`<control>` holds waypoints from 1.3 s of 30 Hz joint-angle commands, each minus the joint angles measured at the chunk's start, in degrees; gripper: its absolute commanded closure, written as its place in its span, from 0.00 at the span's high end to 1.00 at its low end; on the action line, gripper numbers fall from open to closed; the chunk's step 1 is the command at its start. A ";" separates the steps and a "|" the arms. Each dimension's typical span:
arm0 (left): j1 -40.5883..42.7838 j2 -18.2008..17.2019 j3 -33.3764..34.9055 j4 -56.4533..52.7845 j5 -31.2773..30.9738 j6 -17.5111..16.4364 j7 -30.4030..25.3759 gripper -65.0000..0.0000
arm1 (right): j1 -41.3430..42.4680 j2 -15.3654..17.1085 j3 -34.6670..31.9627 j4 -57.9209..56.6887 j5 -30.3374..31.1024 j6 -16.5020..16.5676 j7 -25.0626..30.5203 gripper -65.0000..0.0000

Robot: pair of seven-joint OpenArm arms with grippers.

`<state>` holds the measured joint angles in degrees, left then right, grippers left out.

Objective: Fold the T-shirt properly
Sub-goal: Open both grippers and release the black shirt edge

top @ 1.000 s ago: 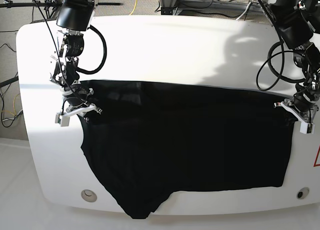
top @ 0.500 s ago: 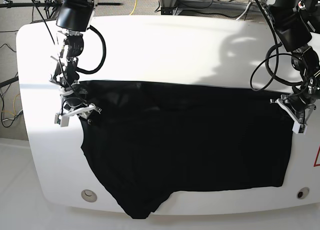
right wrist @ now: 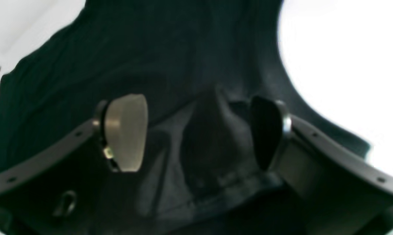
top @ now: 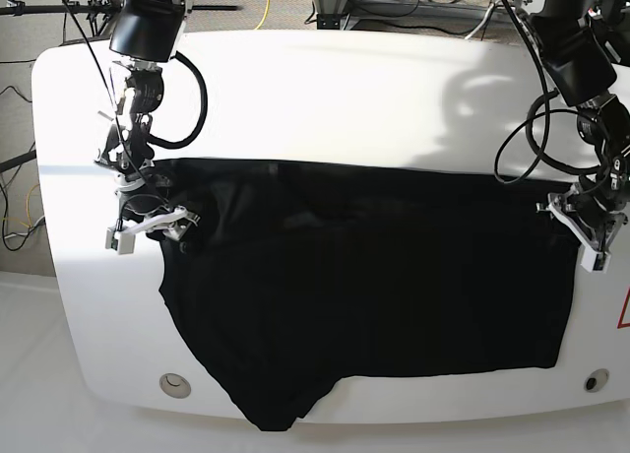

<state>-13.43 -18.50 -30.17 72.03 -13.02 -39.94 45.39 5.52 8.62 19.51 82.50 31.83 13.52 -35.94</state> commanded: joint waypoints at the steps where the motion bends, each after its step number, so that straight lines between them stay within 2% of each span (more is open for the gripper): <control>1: -0.66 -1.24 -0.01 1.70 -0.76 -0.06 -3.20 0.52 | 1.09 1.19 1.14 3.07 -0.03 0.52 -0.04 0.72; 4: 0.38 -1.47 -0.01 2.60 -0.73 -0.06 -5.13 0.53 | 0.77 1.61 2.59 5.14 -1.03 0.91 -2.33 0.72; 6: 3.05 -1.93 0.11 5.23 -0.16 -0.06 -7.51 0.52 | 0.20 2.47 4.42 7.75 -2.86 2.30 -4.86 0.70; 12: 7.30 -2.81 0.82 10.62 0.81 -0.06 -9.30 0.49 | -1.69 3.44 6.69 12.28 -5.51 4.78 -9.40 0.67; 18: 12.46 -4.53 1.97 20.34 6.93 0.18 -10.05 0.50 | -4.85 3.68 8.52 14.57 -5.83 7.55 -12.66 0.67; 22: 14.09 -4.87 2.51 22.23 8.24 0.13 -10.18 0.52 | -6.17 3.45 8.97 13.66 -6.30 7.63 -11.24 0.67; 24: 15.92 -4.70 1.24 19.89 6.80 -0.06 -10.71 0.52 | -8.02 3.00 10.56 11.97 -7.60 7.67 -6.73 0.68; 28: 17.09 -4.52 0.86 18.36 5.04 -0.06 -11.01 0.52 | -9.49 2.75 10.87 9.29 -8.18 7.09 -1.92 0.68; 34: 18.28 -4.75 -0.49 12.89 2.87 -0.06 -13.05 0.55 | -11.52 2.76 10.84 5.36 -7.09 7.60 0.27 0.68; 39: 19.51 -4.76 -0.91 11.52 2.29 -0.06 -13.35 0.56 | -12.20 2.63 10.62 3.98 -8.77 7.83 1.84 0.68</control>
<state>5.91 -22.09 -30.48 83.02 -9.69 -39.90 33.34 -7.09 10.28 29.87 85.95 23.03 21.04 -36.49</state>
